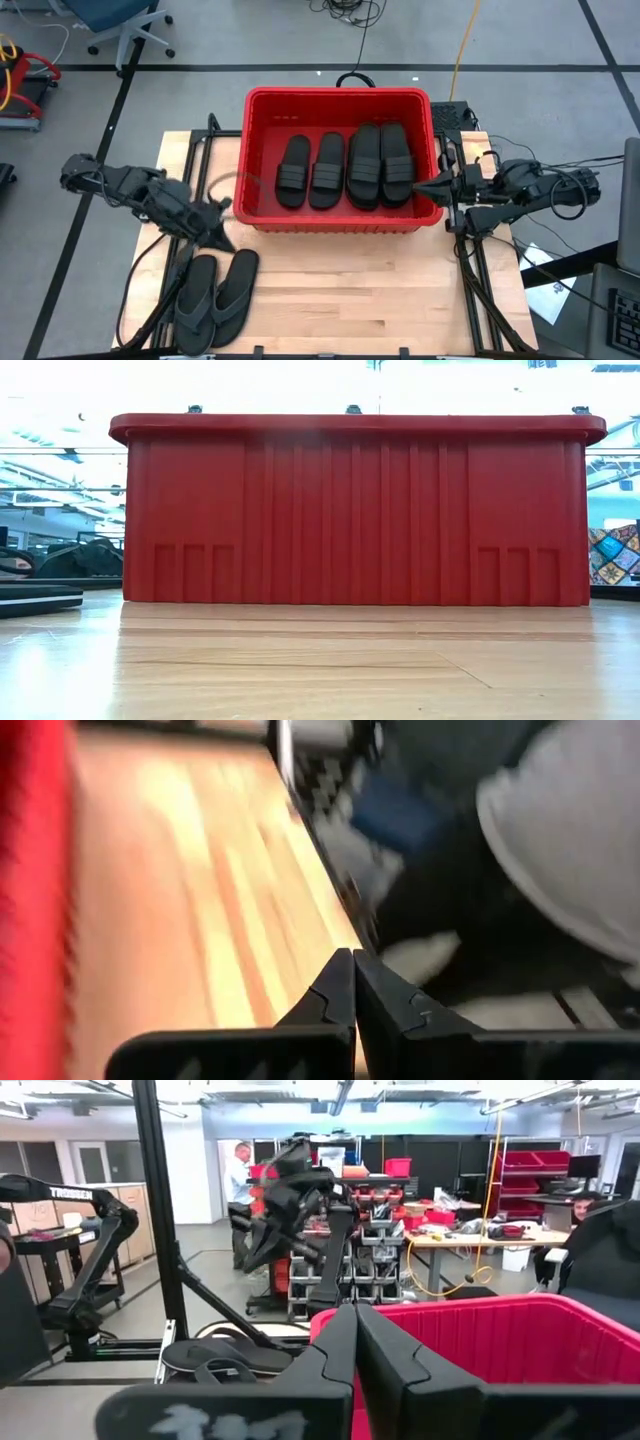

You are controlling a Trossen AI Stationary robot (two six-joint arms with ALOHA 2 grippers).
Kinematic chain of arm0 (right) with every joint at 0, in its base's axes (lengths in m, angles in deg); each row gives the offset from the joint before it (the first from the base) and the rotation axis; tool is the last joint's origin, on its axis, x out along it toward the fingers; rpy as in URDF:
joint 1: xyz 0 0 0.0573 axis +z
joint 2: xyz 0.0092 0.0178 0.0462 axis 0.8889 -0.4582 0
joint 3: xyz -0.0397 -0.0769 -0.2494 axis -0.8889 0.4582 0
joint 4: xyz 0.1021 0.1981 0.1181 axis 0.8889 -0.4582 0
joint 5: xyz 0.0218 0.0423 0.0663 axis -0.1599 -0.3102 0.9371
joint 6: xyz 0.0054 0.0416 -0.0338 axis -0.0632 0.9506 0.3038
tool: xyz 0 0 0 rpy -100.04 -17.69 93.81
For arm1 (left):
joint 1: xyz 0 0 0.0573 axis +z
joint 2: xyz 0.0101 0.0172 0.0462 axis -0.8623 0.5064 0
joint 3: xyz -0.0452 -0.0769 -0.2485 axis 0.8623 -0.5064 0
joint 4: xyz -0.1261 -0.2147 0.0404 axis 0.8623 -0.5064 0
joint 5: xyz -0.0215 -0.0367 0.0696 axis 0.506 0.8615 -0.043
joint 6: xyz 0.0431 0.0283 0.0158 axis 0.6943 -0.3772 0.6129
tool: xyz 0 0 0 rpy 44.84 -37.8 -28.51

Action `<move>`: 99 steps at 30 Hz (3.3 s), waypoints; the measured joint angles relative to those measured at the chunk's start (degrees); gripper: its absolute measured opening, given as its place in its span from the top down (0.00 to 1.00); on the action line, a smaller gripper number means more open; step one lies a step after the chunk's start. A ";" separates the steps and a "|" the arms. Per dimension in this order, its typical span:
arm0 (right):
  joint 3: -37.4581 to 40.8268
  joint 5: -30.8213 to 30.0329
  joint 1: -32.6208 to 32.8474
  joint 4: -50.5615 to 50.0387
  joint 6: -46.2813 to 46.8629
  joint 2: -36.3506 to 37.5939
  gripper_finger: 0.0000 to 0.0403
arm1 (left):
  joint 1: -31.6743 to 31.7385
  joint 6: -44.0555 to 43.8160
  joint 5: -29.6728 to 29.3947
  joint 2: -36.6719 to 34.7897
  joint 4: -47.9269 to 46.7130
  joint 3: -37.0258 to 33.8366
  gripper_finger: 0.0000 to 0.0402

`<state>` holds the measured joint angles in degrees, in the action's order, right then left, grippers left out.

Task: Pick and place slides into bin
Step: Put the black slipper into the red bin

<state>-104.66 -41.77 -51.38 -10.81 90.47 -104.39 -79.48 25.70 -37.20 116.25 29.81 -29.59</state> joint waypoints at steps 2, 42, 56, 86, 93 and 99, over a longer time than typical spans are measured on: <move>0.00 0.06 0.00 0.00 0.02 -0.48 1.00 | -3.63 -2.39 0.01 1.18 -3.23 -0.04 1.00; 0.00 6.68 0.02 -1.37 1.51 2.95 1.00 | -20.41 -51.77 -0.19 37.35 3.02 -0.04 0.39; 0.00 6.68 0.02 -2.18 1.53 2.96 1.00 | -20.19 -52.04 -1.94 37.69 -0.72 -2.37 0.45; 0.00 6.60 0.02 -3.06 0.43 2.94 1.00 | -18.10 -46.61 1.86 37.01 18.79 -9.98 0.98; 0.00 6.60 0.02 -3.04 -0.42 2.99 1.00 | -16.64 -42.38 1.94 33.62 30.17 -6.23 0.99; 0.00 6.60 0.02 -3.29 -0.42 3.05 1.00 | -14.01 -40.33 2.20 30.06 27.52 1.82 1.00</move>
<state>-104.66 -35.17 -51.35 -14.10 90.05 -101.34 -93.50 -14.63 -35.01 146.31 57.34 -27.77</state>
